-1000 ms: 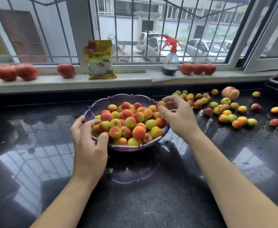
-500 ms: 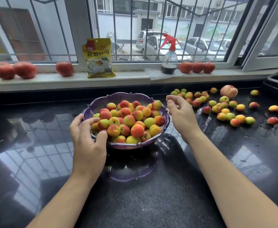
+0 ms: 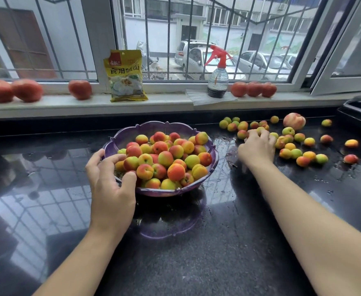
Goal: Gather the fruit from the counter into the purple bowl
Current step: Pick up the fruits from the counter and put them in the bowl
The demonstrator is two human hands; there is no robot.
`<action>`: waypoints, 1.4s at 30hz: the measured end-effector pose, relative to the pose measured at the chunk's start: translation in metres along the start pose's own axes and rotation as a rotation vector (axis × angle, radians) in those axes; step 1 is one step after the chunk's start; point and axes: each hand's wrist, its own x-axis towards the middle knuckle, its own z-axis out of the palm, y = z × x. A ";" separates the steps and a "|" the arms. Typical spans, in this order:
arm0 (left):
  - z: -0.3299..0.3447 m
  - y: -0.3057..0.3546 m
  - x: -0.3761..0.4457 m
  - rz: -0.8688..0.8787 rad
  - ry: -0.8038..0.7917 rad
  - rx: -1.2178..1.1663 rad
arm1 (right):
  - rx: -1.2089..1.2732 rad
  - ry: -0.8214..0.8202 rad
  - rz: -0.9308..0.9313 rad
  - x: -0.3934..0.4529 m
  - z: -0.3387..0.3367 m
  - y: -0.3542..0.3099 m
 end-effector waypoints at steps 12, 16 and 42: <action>0.000 0.000 0.000 0.011 0.008 0.000 | -0.454 0.009 -0.048 0.033 0.005 0.026; 0.000 0.000 0.000 0.023 0.011 -0.003 | -0.416 0.071 -0.067 0.029 -0.006 0.016; -0.002 0.003 -0.001 -0.004 0.005 -0.035 | 0.679 0.083 0.102 -0.027 0.003 -0.013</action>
